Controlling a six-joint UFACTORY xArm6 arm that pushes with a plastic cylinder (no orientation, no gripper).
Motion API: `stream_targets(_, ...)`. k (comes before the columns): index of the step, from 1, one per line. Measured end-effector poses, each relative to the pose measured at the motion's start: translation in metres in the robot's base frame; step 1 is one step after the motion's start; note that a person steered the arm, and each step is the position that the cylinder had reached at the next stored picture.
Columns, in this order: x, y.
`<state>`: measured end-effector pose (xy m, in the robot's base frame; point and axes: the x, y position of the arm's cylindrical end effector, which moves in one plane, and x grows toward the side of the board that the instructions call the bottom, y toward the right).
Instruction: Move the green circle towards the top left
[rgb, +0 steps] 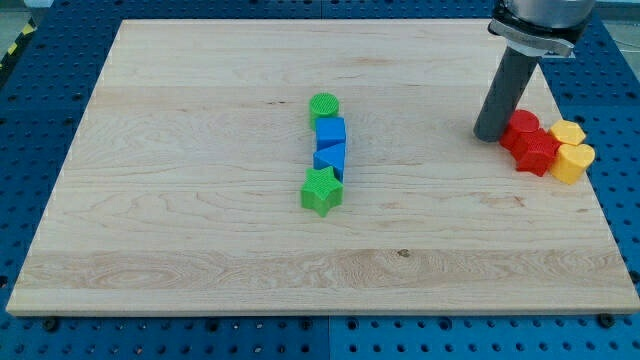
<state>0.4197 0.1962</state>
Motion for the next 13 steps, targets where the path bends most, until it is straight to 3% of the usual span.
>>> stream_targets(2, 0.002, -0.014)
stream_targets(4, -0.013, -0.12)
stream_targets(6, 0.02, -0.152)
stream_targets(9, -0.064, -0.24)
stream_targets(10, -0.079, -0.249)
stream_targets(11, -0.074, -0.21)
stream_targets(12, -0.076, -0.207)
stream_targets(13, -0.093, -0.254)
